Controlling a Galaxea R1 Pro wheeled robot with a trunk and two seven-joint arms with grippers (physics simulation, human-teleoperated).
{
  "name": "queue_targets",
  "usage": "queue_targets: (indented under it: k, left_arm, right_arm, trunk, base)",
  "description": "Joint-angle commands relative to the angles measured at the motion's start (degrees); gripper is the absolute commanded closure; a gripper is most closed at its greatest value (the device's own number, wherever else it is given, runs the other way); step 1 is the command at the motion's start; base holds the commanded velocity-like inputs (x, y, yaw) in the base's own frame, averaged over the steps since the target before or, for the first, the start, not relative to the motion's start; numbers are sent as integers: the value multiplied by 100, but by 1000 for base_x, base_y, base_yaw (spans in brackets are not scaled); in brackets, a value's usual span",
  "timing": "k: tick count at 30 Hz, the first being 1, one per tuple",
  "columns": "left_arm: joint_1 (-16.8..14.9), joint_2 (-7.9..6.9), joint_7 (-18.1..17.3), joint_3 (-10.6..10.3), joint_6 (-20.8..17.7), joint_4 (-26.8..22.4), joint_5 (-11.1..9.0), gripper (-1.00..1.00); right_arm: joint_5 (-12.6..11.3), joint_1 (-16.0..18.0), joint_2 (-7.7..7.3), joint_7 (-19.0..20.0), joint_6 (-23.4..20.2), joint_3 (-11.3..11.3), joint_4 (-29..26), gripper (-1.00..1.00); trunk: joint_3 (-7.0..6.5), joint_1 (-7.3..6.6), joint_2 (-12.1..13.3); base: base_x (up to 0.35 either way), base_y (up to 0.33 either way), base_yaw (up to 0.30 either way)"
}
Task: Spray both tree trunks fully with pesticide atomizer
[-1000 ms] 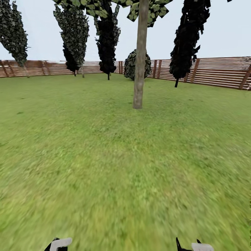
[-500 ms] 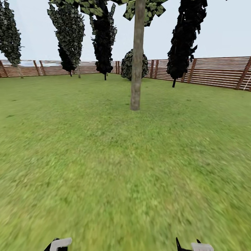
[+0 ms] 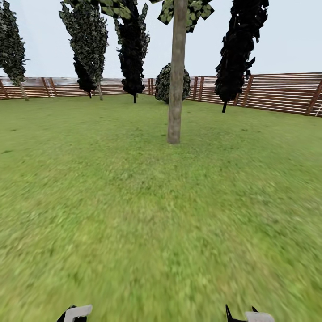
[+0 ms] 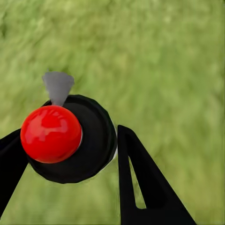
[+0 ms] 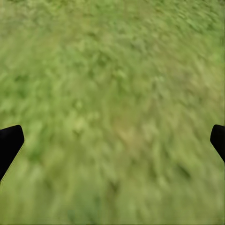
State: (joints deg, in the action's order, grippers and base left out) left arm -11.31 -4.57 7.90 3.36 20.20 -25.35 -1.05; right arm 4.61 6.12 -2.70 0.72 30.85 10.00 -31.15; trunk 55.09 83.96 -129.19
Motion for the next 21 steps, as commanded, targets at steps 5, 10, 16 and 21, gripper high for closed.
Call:
queue_targets:
  k: [5, 10, 16, 21]
  left_arm:
    - [-3, 0, 9, -2, 19, 3, -9, 100]
    - [-3, 0, 9, -2, 19, 3, -9, 100]
    - [-3, 0, 9, -2, 19, 3, -9, 100]
    - [-3, -1, 9, -1, 19, 3, -9, 100]
  right_arm:
    - [48, 4, 4, 8, 18, 29, 4, -100]
    - [48, 4, 4, 8, 18, 29, 4, -100]
    - [48, 4, 4, 8, 18, 29, 4, -100]
    - [48, 4, 3, 8, 18, 29, 4, -100]
  trunk:
    - [5, 2, -2]
    - [5, 2, -2]
    - [5, 2, -2]
    - [5, 2, -2]
  base:
    - [338, 0, 0]
    - [339, 0, 0]
    - [339, 0, 0]
    - [338, 0, 0]
